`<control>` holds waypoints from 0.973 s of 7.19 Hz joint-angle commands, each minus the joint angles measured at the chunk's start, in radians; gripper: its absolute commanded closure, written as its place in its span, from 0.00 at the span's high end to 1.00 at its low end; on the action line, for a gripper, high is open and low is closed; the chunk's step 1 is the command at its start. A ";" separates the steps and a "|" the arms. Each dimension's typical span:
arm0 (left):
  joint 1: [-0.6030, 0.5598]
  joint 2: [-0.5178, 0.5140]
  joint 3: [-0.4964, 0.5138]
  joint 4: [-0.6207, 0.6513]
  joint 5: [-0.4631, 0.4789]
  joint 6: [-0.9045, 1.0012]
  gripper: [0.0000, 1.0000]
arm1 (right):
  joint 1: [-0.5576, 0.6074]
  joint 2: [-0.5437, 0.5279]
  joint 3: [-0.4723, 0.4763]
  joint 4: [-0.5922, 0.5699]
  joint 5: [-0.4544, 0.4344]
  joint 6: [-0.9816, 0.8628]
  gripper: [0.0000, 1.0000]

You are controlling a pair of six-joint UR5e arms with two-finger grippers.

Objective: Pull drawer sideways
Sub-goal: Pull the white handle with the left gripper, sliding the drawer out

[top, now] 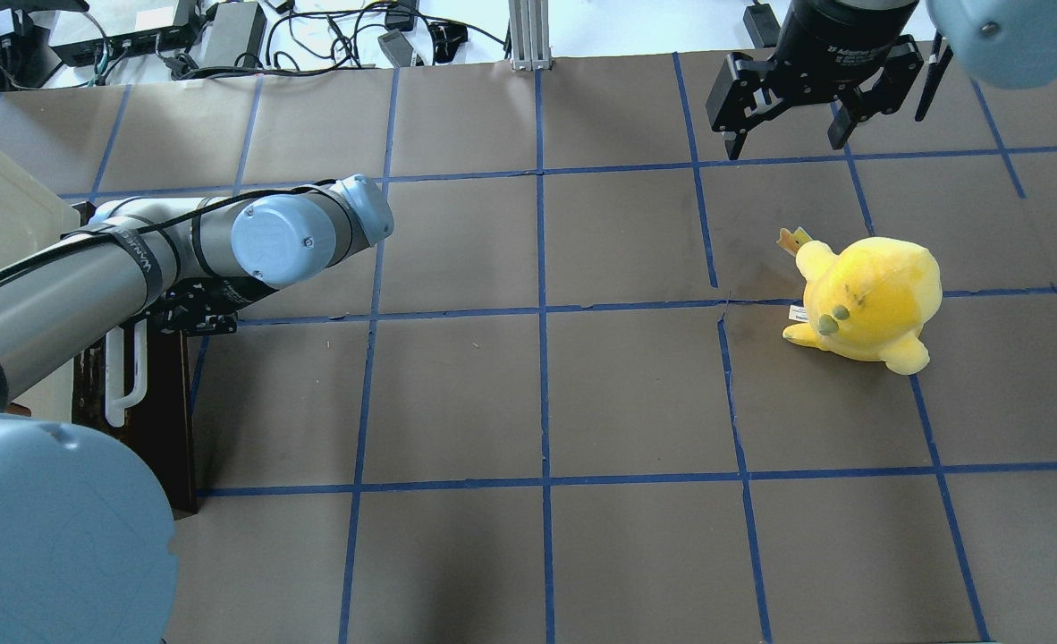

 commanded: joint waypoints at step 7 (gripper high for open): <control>-0.018 -0.011 0.003 0.035 0.004 0.042 0.12 | 0.000 0.000 0.000 0.000 0.000 0.000 1.00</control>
